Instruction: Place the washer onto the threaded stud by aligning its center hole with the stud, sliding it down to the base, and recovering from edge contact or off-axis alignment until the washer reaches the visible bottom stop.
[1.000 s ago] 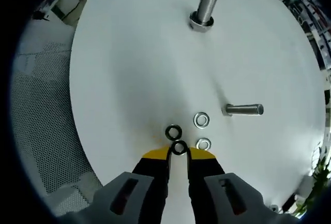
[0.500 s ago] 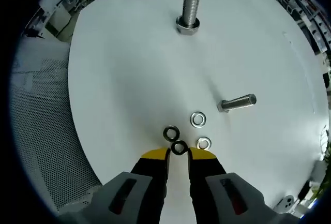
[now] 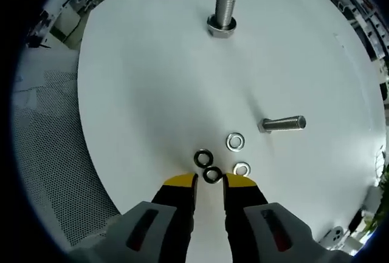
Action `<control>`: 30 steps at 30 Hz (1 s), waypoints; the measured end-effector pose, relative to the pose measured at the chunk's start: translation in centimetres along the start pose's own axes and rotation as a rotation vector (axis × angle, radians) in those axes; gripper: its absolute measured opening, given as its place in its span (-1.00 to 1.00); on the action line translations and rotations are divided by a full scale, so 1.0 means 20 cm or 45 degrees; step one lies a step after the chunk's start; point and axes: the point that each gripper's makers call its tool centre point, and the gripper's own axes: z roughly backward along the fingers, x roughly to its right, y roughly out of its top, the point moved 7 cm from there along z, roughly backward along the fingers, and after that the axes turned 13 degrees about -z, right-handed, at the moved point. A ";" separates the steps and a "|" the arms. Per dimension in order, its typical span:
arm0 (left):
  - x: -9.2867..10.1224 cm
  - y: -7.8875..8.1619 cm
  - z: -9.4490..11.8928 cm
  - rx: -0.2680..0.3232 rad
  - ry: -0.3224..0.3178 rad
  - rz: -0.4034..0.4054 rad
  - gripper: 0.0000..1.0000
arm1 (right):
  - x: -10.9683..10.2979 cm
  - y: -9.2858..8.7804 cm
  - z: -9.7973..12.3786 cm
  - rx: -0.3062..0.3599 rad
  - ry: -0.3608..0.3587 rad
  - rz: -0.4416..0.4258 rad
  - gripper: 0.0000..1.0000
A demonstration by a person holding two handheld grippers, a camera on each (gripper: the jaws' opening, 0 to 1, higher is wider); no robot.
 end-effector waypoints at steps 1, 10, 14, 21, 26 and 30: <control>0.00 0.00 0.00 -0.001 -0.001 0.001 -0.41 | 0.00 0.00 0.00 0.000 -0.002 0.001 -0.64; 0.00 0.00 0.00 -0.001 0.005 0.006 -0.41 | 0.00 0.01 0.00 -0.022 -0.014 0.026 -0.69; 0.00 -0.01 0.00 -0.006 0.006 0.002 -0.41 | 0.01 0.00 0.01 0.012 -0.002 0.002 -0.71; -0.01 0.00 0.00 -0.006 0.004 0.003 -0.41 | -0.01 -0.04 0.02 0.087 -0.001 -0.033 -0.73; -0.01 -0.01 0.00 -0.012 -0.001 0.010 -0.41 | 0.01 -0.03 0.01 0.105 0.011 -0.047 -0.73; -0.01 -0.01 0.00 -0.015 0.009 0.004 -0.41 | 0.02 -0.05 0.03 0.093 0.013 -0.035 -0.73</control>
